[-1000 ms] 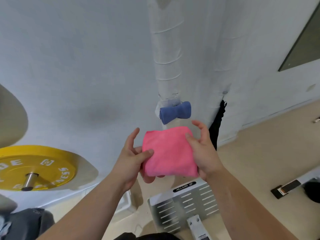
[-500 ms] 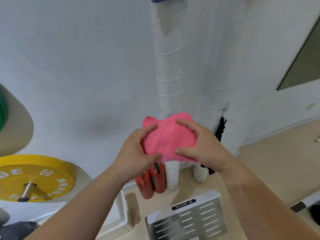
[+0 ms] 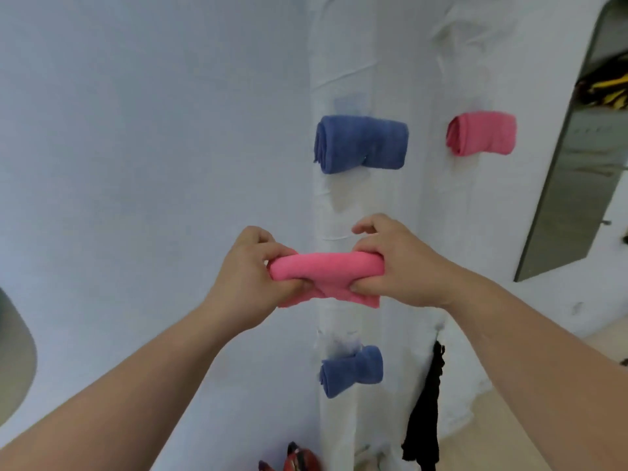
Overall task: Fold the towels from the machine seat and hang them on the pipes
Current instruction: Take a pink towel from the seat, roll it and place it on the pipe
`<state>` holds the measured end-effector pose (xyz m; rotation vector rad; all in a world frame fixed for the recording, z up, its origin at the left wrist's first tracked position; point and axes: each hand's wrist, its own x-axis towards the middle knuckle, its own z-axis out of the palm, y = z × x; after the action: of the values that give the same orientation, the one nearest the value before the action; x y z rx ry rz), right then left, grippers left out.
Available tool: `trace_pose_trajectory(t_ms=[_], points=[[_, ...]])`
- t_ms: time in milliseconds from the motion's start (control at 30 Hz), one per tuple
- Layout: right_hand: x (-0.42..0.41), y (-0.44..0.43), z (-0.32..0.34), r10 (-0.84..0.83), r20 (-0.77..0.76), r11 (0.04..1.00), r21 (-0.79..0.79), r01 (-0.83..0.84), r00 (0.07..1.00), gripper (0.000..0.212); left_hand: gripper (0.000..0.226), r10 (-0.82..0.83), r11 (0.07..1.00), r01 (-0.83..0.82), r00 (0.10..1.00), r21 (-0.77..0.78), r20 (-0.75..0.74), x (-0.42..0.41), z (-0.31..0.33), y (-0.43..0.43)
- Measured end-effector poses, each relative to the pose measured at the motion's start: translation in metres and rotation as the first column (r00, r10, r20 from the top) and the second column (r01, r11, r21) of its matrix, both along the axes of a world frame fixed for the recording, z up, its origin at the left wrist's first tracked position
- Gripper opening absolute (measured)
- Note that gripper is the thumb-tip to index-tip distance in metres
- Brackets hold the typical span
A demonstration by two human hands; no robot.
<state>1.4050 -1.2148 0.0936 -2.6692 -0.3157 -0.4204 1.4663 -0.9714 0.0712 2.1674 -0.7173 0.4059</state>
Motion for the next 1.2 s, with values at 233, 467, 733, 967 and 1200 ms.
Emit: trace_pose_trajectory(t_ms=[233,467,733,967,1200], points=[[0.021,0.023,0.087,0.066,0.045,0.908,0.412,-0.079,0.997,0.020,0.022,-0.360,0.915,0.323,0.924,-0.242,-0.128,0.054,0.099,0.032],[0.053,0.048,0.142,0.023,0.272,0.680,0.701,-0.214,0.962,0.042,0.040,-0.423,0.803,0.398,0.905,-0.444,0.047,0.090,0.165,0.019],[0.085,0.026,0.222,-0.018,0.505,0.690,0.631,-0.354,0.863,0.026,0.021,-0.239,0.834,0.399,0.884,-0.382,0.402,0.107,0.238,-0.029],[0.108,-0.038,0.274,-0.009,0.626,0.742,0.527,-0.415,0.779,0.026,0.024,-0.169,0.875,0.341,0.880,-0.343,0.444,0.106,0.299,-0.090],[0.129,-0.084,0.363,0.077,0.743,0.687,0.444,-0.576,0.665,0.021,0.027,-0.042,0.897,0.303,0.783,-0.322,0.621,0.108,0.384,-0.132]])
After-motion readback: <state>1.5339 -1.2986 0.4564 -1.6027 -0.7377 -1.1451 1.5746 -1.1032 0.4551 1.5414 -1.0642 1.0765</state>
